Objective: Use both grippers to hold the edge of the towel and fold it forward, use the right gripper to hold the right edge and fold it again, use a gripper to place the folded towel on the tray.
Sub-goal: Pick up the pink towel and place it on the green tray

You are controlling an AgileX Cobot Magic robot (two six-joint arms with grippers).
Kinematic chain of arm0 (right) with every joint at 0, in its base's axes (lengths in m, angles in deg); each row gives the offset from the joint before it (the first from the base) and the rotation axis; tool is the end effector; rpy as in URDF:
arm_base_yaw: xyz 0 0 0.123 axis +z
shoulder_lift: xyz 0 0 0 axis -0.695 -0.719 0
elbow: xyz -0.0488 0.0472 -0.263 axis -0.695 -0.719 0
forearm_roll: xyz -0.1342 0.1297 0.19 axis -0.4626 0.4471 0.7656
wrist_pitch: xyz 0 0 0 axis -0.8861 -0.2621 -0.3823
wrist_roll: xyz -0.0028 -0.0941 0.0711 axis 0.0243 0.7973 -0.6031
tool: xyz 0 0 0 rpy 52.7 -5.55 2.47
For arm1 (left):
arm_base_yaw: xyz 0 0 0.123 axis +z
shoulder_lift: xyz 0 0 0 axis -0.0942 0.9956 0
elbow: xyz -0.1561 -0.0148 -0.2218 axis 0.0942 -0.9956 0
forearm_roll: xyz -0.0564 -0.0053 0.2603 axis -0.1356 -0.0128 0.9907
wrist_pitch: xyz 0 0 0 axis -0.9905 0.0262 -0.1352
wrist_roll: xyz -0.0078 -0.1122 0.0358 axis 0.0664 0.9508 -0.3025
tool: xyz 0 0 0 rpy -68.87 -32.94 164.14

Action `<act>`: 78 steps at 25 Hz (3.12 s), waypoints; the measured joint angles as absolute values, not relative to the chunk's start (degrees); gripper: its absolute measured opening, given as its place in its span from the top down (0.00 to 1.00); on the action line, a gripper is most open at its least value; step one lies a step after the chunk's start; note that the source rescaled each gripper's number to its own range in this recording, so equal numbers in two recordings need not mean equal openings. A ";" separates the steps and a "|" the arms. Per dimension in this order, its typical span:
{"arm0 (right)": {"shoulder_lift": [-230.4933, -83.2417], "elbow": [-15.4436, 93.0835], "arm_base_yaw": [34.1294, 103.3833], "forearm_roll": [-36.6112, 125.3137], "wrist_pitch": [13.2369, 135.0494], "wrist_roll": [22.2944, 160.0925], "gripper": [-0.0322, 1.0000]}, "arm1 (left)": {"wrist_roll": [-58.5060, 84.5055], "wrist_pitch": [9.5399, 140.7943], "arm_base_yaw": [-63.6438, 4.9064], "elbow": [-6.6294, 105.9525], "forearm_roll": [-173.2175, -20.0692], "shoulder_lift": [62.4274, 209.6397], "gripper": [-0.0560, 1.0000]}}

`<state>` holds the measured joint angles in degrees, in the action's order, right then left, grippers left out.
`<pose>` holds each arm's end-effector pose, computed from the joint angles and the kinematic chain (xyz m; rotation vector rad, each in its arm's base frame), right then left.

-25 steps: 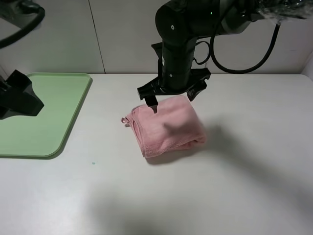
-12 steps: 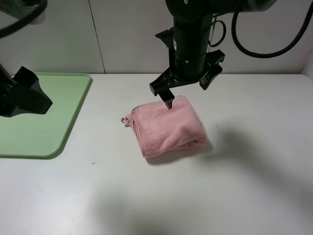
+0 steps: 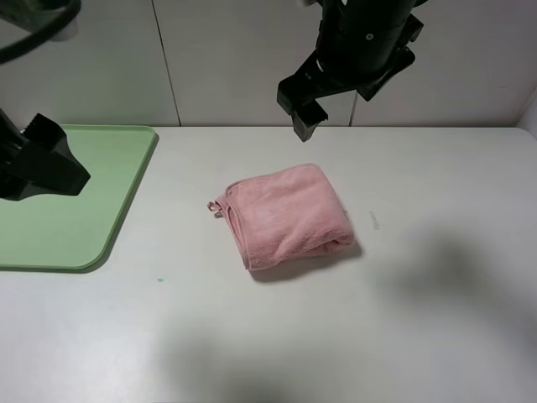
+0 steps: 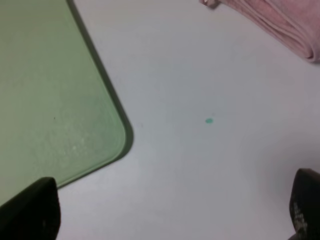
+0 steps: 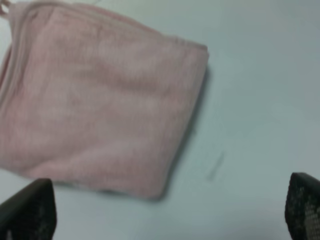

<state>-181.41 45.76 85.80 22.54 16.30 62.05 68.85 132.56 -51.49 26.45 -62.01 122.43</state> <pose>0.2979 0.2311 0.2694 -0.9233 2.6083 -0.1300 0.1804 -0.1336 0.3088 0.6358 2.4194 0.0086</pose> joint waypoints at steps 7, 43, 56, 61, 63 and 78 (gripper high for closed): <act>-173.31 33.21 85.80 22.54 19.32 63.06 0.00 | 69.04 132.56 -51.49 26.45 -62.01 122.43 0.09; -101.74 -12.54 85.80 27.41 24.92 63.14 0.00 | 70.14 132.56 -51.49 26.45 -62.07 122.43 0.09; -89.33 -12.54 85.80 31.64 24.92 66.51 0.00 | 70.22 132.56 -51.49 26.45 -63.09 122.43 0.09; -89.03 -12.54 84.85 31.92 24.92 66.57 0.00 | 70.22 132.56 -51.49 26.45 -63.09 122.43 0.09; -88.34 -12.54 82.12 32.05 24.92 66.57 0.00 | 70.17 132.56 -51.49 26.45 -63.09 122.43 0.09; -83.34 -12.54 53.55 32.38 24.85 66.70 0.00 | 70.05 132.56 -51.49 26.45 -63.52 122.43 0.09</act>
